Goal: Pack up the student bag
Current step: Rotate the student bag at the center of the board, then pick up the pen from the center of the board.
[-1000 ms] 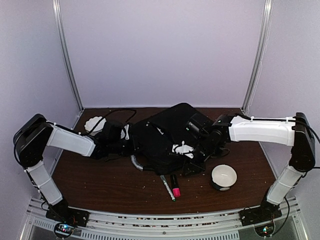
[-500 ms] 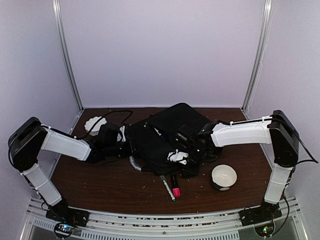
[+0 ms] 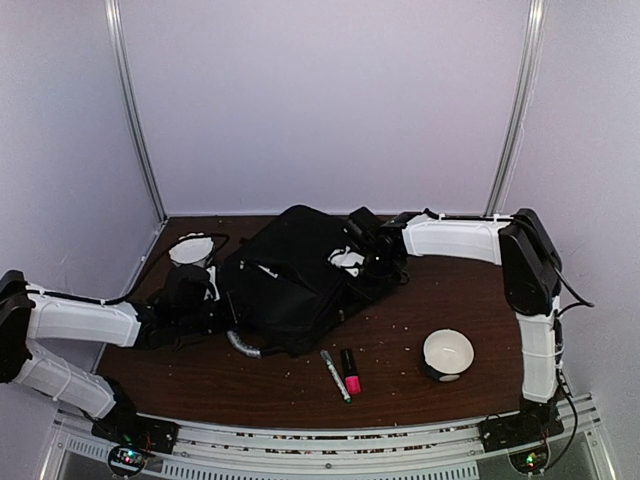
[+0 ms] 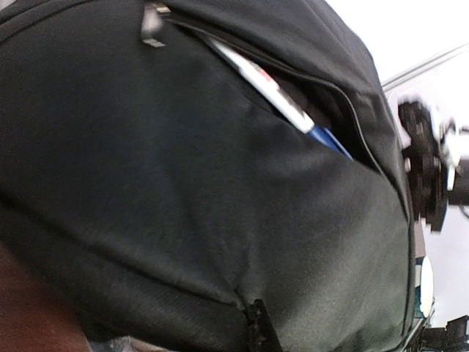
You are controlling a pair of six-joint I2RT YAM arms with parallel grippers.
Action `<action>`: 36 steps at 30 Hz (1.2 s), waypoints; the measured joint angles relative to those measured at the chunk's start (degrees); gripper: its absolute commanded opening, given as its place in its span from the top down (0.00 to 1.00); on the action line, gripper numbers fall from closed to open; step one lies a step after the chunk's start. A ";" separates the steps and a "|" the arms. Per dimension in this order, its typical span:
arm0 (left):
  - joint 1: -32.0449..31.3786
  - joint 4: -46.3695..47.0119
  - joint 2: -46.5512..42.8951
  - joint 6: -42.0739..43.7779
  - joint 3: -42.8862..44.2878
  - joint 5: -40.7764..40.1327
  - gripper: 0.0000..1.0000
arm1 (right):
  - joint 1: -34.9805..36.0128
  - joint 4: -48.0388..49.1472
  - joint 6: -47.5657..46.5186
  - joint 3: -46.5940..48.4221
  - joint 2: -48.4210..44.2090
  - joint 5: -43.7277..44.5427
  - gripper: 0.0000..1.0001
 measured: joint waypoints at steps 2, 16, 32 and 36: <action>-2.23 -0.28 0.22 -0.39 -0.04 -1.62 1.00 | -0.04 -0.72 0.61 4.68 2.36 -0.02 0.70; -12.85 -11.65 4.35 6.67 8.79 4.09 0.58 | -2.75 -1.22 1.29 1.11 -3.63 -0.90 0.65; -11.43 -34.27 -3.10 33.99 23.96 -8.07 0.39 | 10.54 -10.36 -21.57 -26.08 -27.93 -16.06 0.55; -10.67 -31.93 0.83 34.47 23.98 -8.41 0.39 | 15.41 -11.26 -31.85 -28.48 -30.01 -15.47 0.53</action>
